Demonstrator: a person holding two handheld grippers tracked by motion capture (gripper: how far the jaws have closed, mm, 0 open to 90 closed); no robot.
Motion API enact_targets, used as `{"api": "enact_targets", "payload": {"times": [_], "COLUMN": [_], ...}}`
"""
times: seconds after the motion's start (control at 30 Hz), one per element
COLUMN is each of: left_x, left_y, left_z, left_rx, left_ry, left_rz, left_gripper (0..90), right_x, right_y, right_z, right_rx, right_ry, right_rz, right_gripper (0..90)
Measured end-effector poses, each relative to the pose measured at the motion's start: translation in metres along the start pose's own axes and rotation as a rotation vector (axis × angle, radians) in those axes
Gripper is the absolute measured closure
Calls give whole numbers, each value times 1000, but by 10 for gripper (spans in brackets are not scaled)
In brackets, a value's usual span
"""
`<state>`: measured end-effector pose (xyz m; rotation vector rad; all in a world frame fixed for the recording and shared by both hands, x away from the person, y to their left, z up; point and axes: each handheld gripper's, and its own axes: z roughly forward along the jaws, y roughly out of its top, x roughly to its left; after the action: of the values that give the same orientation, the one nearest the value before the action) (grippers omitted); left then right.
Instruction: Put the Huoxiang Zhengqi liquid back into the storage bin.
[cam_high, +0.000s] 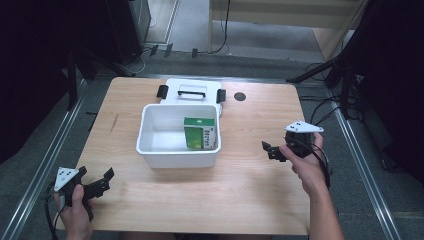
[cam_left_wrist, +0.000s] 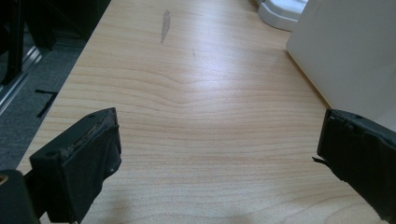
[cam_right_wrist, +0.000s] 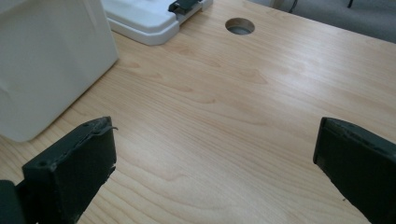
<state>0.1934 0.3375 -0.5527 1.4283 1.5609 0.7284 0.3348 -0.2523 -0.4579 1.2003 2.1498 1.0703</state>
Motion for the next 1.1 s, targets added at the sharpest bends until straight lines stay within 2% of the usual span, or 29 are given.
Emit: {"api": "enact_targets", "payload": {"times": [0.57, 0.93, 1.1], "left_x": [0, 0, -1], "left_y": [0, 0, 0], "left_z": [0, 0, 0], "left_rx": [-1, -1, -1], "left_ry": [1, 1, 3], "left_rz": [0, 2, 2], "left_gripper": [1, 1, 1], "right_x": [-11, -17, -19], "right_y": [-61, -108, -123], "right_z": [-12, -25, -33], "right_rx": [-37, -50, -60], "right_ry": [-65, -87, -93], "right_rz": [85, 159, 177], "right_gripper": [0, 0, 0]}}
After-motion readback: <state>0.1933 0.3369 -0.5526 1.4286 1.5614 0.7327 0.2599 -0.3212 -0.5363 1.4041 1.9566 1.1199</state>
